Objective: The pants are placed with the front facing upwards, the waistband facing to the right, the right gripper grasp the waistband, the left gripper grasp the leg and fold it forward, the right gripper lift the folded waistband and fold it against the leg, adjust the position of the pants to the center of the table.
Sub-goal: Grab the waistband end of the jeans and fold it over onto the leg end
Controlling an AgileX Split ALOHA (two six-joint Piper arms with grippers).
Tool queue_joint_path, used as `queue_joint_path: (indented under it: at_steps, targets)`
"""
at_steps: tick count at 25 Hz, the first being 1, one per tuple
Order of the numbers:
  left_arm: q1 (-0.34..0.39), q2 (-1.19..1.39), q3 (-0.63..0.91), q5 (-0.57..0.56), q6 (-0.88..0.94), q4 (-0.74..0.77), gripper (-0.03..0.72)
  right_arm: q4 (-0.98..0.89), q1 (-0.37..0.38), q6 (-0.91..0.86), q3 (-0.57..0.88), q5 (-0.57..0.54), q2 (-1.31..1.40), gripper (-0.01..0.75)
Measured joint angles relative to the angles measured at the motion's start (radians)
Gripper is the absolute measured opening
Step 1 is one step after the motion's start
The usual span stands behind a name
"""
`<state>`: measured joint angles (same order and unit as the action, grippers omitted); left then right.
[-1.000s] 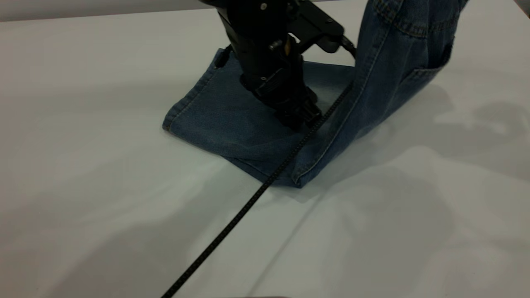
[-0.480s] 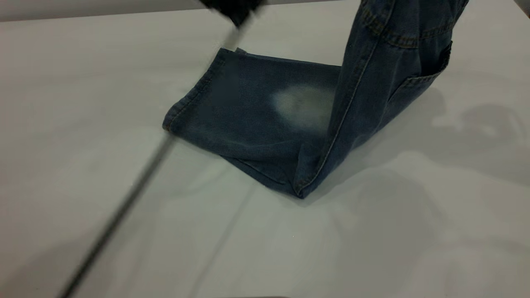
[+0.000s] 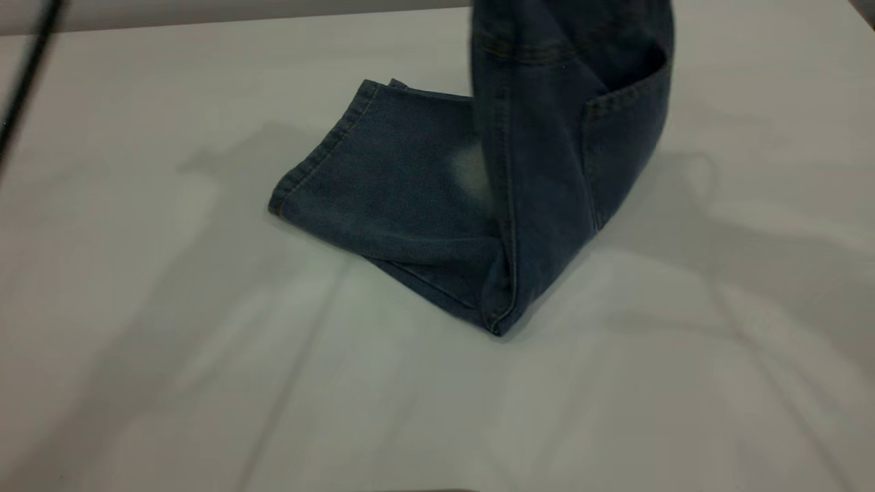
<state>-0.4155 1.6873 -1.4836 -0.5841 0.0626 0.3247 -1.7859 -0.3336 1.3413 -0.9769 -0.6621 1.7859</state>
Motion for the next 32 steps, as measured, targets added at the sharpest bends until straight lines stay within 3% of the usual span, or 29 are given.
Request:
queue_joint_path:
  at_steps: [8,13,16,21,24,28,32]
  targets:
    - [0.000,-0.176,0.001,-0.079,-0.007,-0.001,0.441,-0.003,-0.125,0.000,-0.173,0.031,0.218,0.048]
    - [0.000,-0.218,0.001,-0.110,-0.007,-0.002,0.441,-0.004,-0.136,0.001,-0.217,0.031,0.307,0.078]
    - [0.000,-0.218,0.001,-0.120,-0.007,-0.004,0.441,0.003,-0.136,0.001,-0.218,0.024,0.325,0.174]
    - [0.000,-0.218,0.002,-0.122,-0.007,-0.005,0.441,0.018,-0.136,0.000,-0.229,-0.053,0.324,0.496]
    - [0.000,-0.218,0.002,-0.122,-0.007,-0.005,0.441,0.088,-0.136,-0.050,-0.231,-0.080,0.305,0.596]
    - [0.000,-0.218,0.002,-0.103,-0.007,-0.005,0.441,0.336,-0.147,-0.212,-0.260,-0.001,0.248,0.573]
    - [0.000,-0.218,0.002,-0.070,-0.007,-0.005,0.441,0.662,-0.191,-0.565,-0.344,0.058,0.231,0.547]
